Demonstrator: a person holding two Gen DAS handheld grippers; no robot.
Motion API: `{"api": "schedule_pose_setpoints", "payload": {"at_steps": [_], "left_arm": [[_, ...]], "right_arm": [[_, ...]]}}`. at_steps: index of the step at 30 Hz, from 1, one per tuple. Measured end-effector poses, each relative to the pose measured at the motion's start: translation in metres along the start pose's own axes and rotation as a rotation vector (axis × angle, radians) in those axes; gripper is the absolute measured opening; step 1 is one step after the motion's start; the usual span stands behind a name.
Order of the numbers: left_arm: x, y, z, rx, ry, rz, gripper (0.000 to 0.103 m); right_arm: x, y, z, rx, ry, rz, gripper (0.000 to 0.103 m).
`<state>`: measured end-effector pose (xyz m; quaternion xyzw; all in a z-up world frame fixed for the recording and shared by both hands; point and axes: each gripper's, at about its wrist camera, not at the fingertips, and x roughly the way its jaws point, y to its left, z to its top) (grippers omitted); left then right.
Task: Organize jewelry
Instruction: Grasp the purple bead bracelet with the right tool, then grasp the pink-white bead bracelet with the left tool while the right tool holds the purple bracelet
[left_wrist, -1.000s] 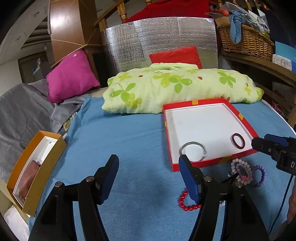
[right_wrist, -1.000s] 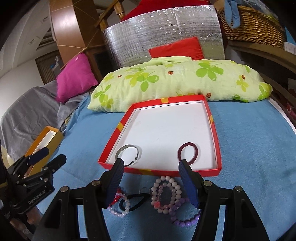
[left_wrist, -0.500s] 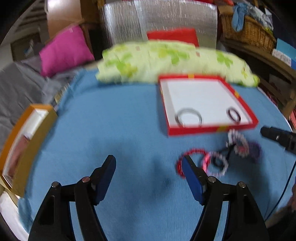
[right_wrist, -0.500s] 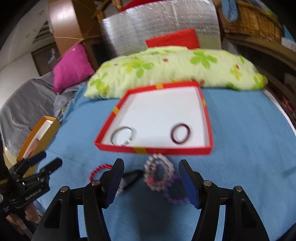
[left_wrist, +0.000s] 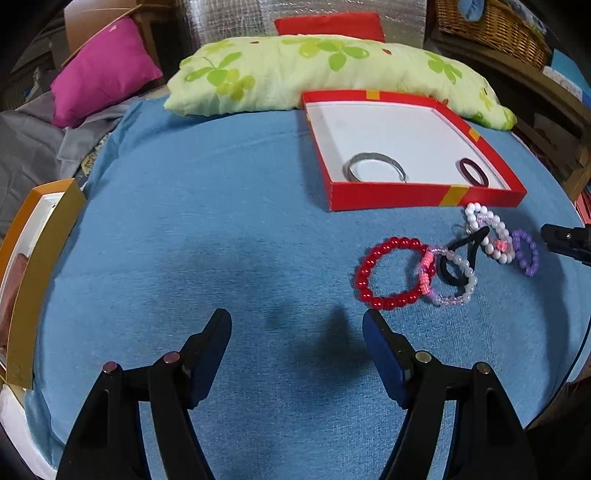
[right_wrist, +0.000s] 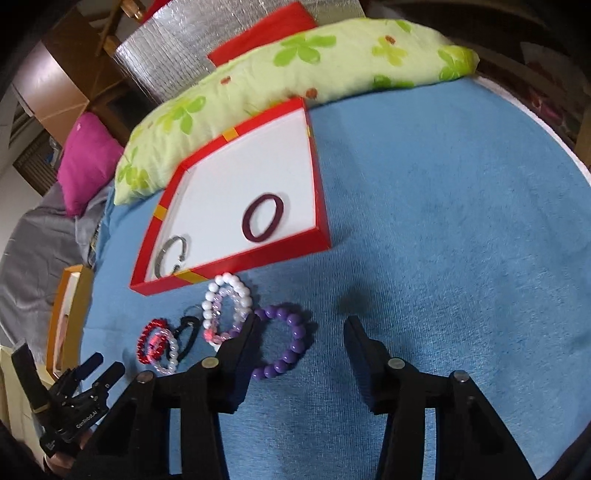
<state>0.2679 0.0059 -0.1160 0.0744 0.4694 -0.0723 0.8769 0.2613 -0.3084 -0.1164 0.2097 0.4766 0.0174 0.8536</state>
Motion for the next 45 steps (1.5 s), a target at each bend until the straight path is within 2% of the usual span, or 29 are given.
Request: {"api": "schedule_pose_setpoints", "payload": {"at_steps": [3,5,9,11,12,17,21,23,25,29,36,39,45], "left_arm": [[0.007,-0.002,0.001,-0.003,0.018,-0.014,0.074],[0.009,-0.004,0.002,-0.001,0.025,-0.021,0.074],[0.01,-0.007,0.004,-0.002,0.016,-0.039,0.074],[0.007,-0.011,0.007,0.004,-0.002,-0.063,0.074],[0.005,-0.014,0.008,0.011,-0.01,-0.077,0.074],[0.007,-0.033,0.016,0.055,-0.024,-0.133,0.074],[0.017,-0.041,0.024,0.062,-0.005,-0.148,0.074],[0.021,-0.043,0.028,0.057,0.007,-0.174,0.071],[0.025,-0.046,0.029,0.06,0.02,-0.195,0.06],[0.033,-0.051,0.03,0.062,0.037,-0.221,0.051],[0.028,-0.059,0.03,0.108,0.008,-0.257,0.016],[0.023,-0.059,0.029,0.12,-0.012,-0.267,0.011],[0.008,-0.049,0.028,0.117,-0.044,-0.293,0.01]], "right_arm": [[0.011,0.006,-0.002,-0.029,0.026,-0.032,0.044],[0.018,0.009,-0.004,-0.053,0.033,-0.07,0.037],[0.025,0.018,-0.006,-0.123,0.009,-0.133,0.031],[0.028,0.024,-0.009,-0.176,-0.008,-0.174,0.015],[0.029,0.028,-0.011,-0.205,-0.018,-0.196,0.012],[0.031,0.037,-0.014,-0.273,-0.052,-0.245,0.011],[0.03,0.034,-0.013,-0.251,-0.056,-0.243,0.01],[0.029,0.03,-0.012,-0.236,-0.055,-0.238,0.01],[0.029,0.028,-0.011,-0.229,-0.054,-0.231,0.01],[0.027,0.026,-0.012,-0.219,-0.055,-0.222,0.01],[0.023,0.022,-0.009,-0.187,-0.062,-0.189,0.01],[0.018,0.018,-0.007,-0.164,-0.072,-0.165,0.01],[0.01,0.02,-0.004,-0.14,-0.097,-0.13,0.01]]}}
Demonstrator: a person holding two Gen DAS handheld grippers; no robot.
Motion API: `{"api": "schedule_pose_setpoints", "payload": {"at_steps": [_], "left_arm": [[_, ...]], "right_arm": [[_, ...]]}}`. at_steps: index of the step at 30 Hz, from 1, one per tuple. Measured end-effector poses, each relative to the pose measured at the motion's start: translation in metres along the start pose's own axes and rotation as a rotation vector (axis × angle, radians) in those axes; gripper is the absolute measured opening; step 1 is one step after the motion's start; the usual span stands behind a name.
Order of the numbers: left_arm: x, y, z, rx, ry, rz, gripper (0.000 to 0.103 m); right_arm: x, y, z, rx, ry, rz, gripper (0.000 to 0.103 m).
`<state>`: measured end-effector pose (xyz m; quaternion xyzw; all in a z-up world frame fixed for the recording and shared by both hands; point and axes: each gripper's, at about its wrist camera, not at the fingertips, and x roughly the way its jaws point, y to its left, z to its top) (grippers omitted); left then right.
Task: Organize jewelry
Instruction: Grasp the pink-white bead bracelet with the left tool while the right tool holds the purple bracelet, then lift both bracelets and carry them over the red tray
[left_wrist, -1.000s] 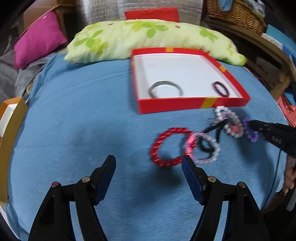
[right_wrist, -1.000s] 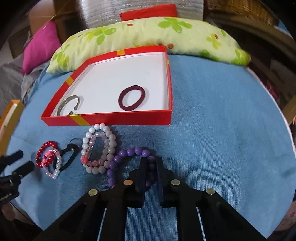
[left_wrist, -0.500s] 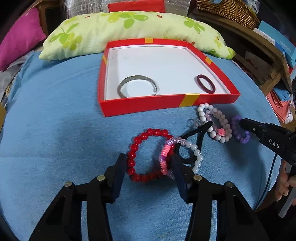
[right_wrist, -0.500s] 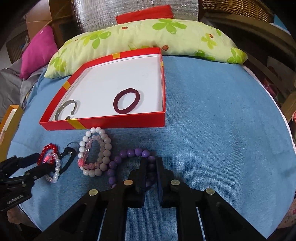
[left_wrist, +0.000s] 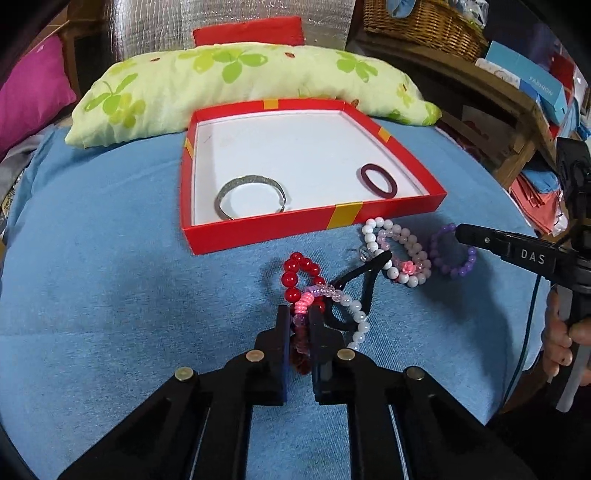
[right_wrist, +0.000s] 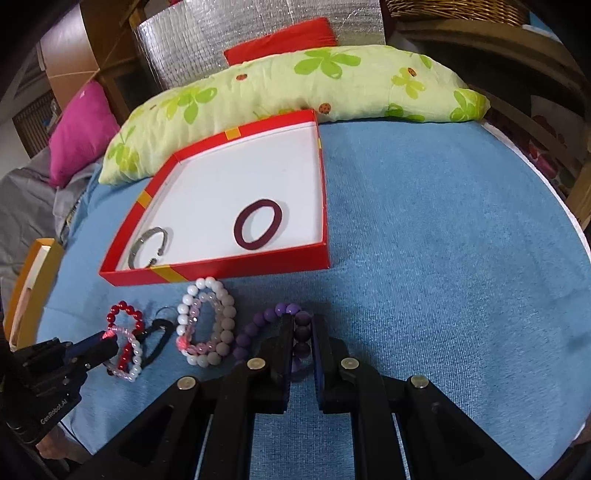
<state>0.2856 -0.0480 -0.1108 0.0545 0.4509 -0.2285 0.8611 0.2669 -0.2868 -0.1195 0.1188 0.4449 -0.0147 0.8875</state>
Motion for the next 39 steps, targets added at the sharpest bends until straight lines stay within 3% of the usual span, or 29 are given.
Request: {"api": "schedule_pose_setpoints", "payload": {"at_steps": [9,14,23,27,29,35,37,39], "left_arm": [[-0.019,0.016,-0.005,0.003,-0.023,-0.002,0.01],[-0.015,0.029,-0.012,-0.003,0.025,0.02,0.01],[-0.009,0.044,-0.026,-0.008,0.098,0.046,0.01],[-0.011,0.046,-0.029,-0.006,0.104,0.052,0.024],[-0.012,0.046,-0.031,0.005,0.102,0.068,0.027],[-0.012,0.039,-0.037,0.048,0.118,0.078,0.027],[-0.013,0.039,-0.038,0.053,0.121,0.066,0.014],[-0.015,0.038,-0.039,0.065,0.125,0.057,0.01]], "right_arm": [[-0.008,0.006,0.004,0.023,-0.028,0.068,0.01],[-0.011,0.008,0.007,0.041,-0.03,0.116,0.01],[-0.013,0.002,0.006,0.057,-0.029,0.102,0.01],[-0.014,0.003,0.006,0.054,-0.033,0.098,0.01],[-0.013,0.004,0.005,0.051,-0.025,0.093,0.01],[-0.006,0.007,0.003,0.044,-0.002,0.073,0.01],[-0.006,0.007,0.003,0.043,-0.003,0.071,0.01],[-0.006,0.008,0.003,0.043,-0.003,0.07,0.01]]}}
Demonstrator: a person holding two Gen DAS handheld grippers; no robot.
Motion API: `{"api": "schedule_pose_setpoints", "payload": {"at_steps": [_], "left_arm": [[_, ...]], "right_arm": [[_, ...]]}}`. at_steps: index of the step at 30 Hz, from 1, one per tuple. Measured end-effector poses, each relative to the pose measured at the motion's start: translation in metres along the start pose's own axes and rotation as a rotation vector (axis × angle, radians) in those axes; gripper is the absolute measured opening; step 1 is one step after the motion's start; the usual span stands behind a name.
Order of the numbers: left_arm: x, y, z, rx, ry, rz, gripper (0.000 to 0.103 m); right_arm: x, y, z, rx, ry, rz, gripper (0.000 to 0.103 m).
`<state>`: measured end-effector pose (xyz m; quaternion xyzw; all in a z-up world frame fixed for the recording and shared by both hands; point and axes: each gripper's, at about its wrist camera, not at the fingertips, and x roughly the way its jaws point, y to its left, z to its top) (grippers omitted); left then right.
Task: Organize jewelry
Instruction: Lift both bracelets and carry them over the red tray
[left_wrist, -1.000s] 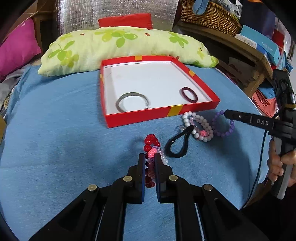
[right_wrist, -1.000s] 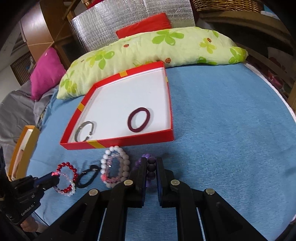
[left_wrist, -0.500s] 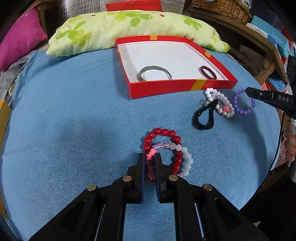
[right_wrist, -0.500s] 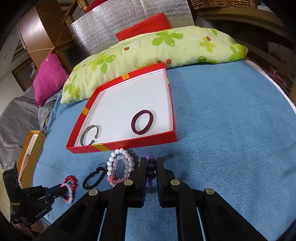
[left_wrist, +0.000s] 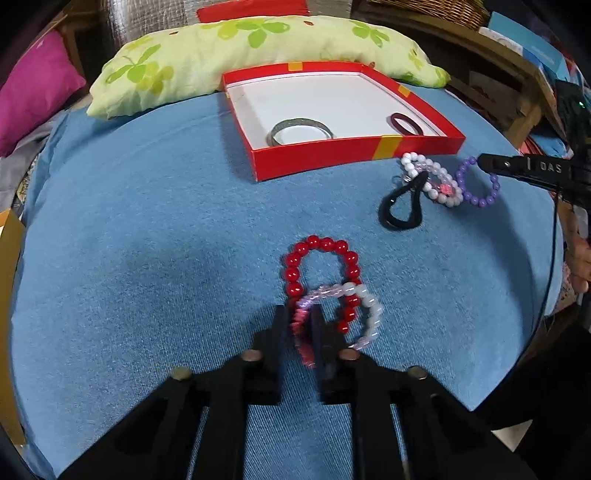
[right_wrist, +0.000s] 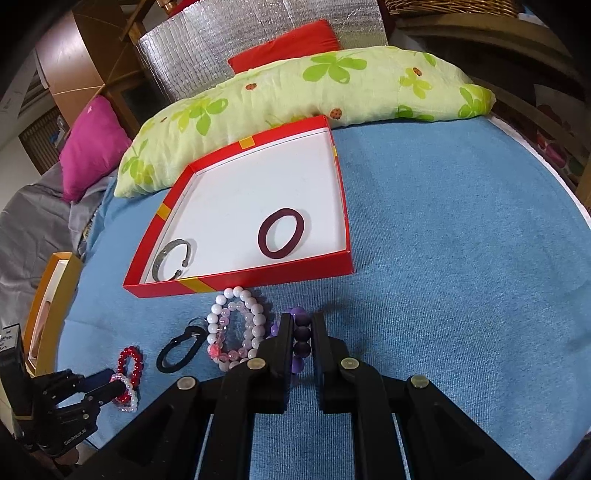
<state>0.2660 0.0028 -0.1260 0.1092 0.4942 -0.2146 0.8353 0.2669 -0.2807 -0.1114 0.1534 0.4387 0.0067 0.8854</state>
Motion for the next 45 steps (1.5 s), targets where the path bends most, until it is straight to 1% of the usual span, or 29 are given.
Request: {"api": "schedule_pose_setpoints", "payload": {"at_steps": [3,5,11,13,15,17,19,23,26,30,32,34,35,37,38,39,40,41,43,45], "left_arm": [[-0.006,-0.002,-0.002,0.026,-0.01,0.01,0.009],[-0.014,0.001,-0.001,0.02,-0.034,-0.002,0.009],[-0.046,0.018,0.007,-0.035,-0.155,-0.085,0.009],[-0.055,0.021,0.009,-0.033,-0.192,-0.112,0.009],[-0.056,0.022,0.011,-0.033,-0.196,-0.101,0.009],[-0.046,0.025,0.012,-0.052,-0.165,-0.092,0.009],[-0.042,0.028,0.012,-0.06,-0.161,-0.082,0.009],[-0.053,0.036,0.012,-0.104,-0.217,-0.112,0.009],[-0.047,0.043,0.013,-0.147,-0.201,-0.095,0.009],[-0.044,0.058,0.016,-0.243,-0.214,-0.109,0.009],[-0.043,0.06,0.016,-0.258,-0.216,-0.089,0.009],[-0.042,0.059,0.017,-0.247,-0.209,-0.086,0.009],[-0.041,0.057,0.017,-0.232,-0.198,-0.094,0.009],[-0.038,0.051,0.017,-0.2,-0.167,-0.136,0.009],[-0.035,0.045,0.016,-0.173,-0.15,-0.136,0.01],[-0.032,0.041,0.014,-0.151,-0.131,-0.116,0.015],[-0.03,0.038,0.013,-0.139,-0.119,-0.106,0.023],[-0.024,0.035,0.011,-0.122,-0.096,-0.094,0.025],[-0.013,0.032,0.008,-0.106,-0.049,-0.069,0.025],[-0.005,0.035,0.008,-0.113,-0.024,-0.055,0.025]], "right_arm": [[-0.001,0.0,0.001,0.002,-0.005,0.004,0.01],[-0.004,0.001,0.002,0.004,-0.018,0.013,0.01],[-0.018,0.009,0.006,0.006,-0.091,0.079,0.01],[-0.021,0.011,0.008,0.008,-0.111,0.101,0.01],[-0.023,0.016,0.009,-0.006,-0.124,0.102,0.01],[-0.022,0.018,0.009,-0.011,-0.118,0.101,0.01],[-0.02,0.017,0.009,-0.006,-0.109,0.101,0.01],[-0.021,0.013,0.009,0.009,-0.114,0.097,0.01],[-0.021,0.014,0.008,0.009,-0.112,0.098,0.01],[-0.023,0.016,0.008,0.004,-0.123,0.104,0.01],[-0.024,0.016,0.009,0.008,-0.131,0.107,0.01],[-0.024,0.015,0.009,0.016,-0.133,0.114,0.01],[-0.024,0.015,0.009,0.017,-0.132,0.117,0.01],[-0.023,0.016,0.01,0.014,-0.129,0.114,0.01],[-0.022,0.016,0.01,0.012,-0.126,0.113,0.01],[-0.022,0.016,0.01,0.011,-0.125,0.112,0.01],[-0.022,0.016,0.01,0.01,-0.124,0.109,0.01],[-0.022,0.016,0.01,0.012,-0.124,0.107,0.01],[-0.022,0.014,0.01,0.02,-0.122,0.107,0.01],[-0.021,0.014,0.01,0.023,-0.118,0.109,0.01]]}}
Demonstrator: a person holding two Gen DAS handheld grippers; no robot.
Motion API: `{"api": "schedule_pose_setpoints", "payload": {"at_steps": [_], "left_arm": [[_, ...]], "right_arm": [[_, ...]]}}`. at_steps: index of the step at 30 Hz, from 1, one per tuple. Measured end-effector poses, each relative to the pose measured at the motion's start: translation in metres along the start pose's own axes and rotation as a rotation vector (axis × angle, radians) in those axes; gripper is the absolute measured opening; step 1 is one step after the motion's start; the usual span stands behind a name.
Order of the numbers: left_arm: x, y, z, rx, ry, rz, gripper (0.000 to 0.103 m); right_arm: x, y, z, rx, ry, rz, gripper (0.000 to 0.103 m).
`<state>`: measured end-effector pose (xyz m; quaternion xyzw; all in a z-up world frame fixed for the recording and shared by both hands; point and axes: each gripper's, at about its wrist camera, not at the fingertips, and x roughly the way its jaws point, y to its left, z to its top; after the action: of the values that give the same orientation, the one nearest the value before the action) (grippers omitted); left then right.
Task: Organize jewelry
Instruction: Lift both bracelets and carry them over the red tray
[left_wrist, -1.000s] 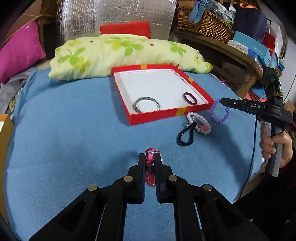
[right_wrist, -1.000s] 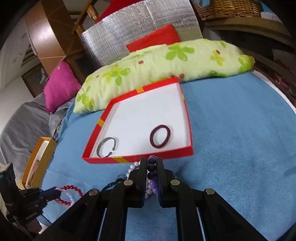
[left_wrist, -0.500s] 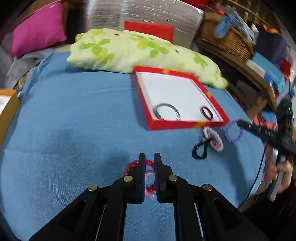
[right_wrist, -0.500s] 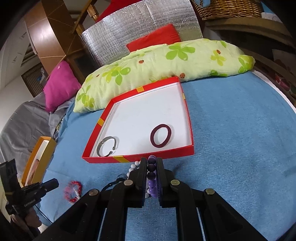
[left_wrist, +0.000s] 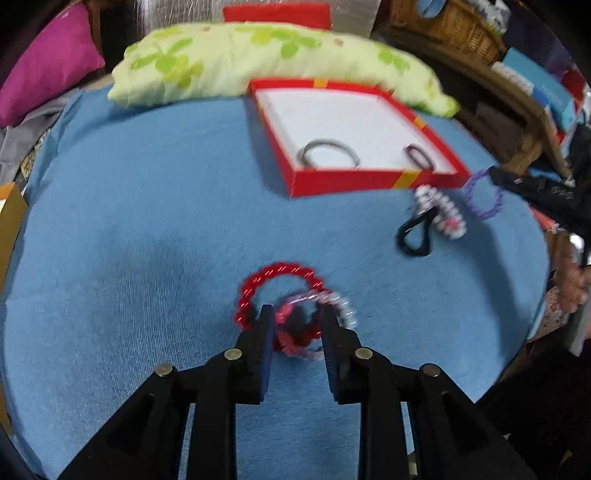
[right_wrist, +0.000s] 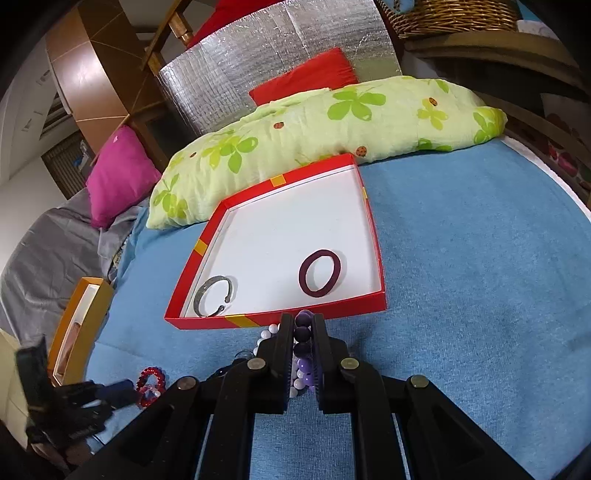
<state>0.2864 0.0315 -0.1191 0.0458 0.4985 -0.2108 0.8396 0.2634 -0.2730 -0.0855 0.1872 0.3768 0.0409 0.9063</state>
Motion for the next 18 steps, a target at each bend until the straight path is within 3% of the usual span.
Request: {"api": "schedule_pose_setpoints", "payload": {"at_steps": [5,8,11,18], "left_arm": [[0.011,0.002,0.0,0.001,0.019,0.0,0.025],[0.011,0.002,-0.001,0.017,0.008,0.035,0.008],[0.0,-0.004,0.0,0.029,-0.034,0.012,0.008],[-0.042,-0.017,0.021,-0.003,-0.209,-0.15,0.008]], "right_arm": [[0.003,0.005,-0.003,-0.016,0.01,-0.004,0.01],[0.002,0.006,-0.003,-0.018,0.005,-0.009,0.01],[-0.002,0.005,-0.002,-0.012,-0.011,-0.005,0.01],[-0.011,0.011,0.01,0.005,-0.075,0.062,0.01]]}}
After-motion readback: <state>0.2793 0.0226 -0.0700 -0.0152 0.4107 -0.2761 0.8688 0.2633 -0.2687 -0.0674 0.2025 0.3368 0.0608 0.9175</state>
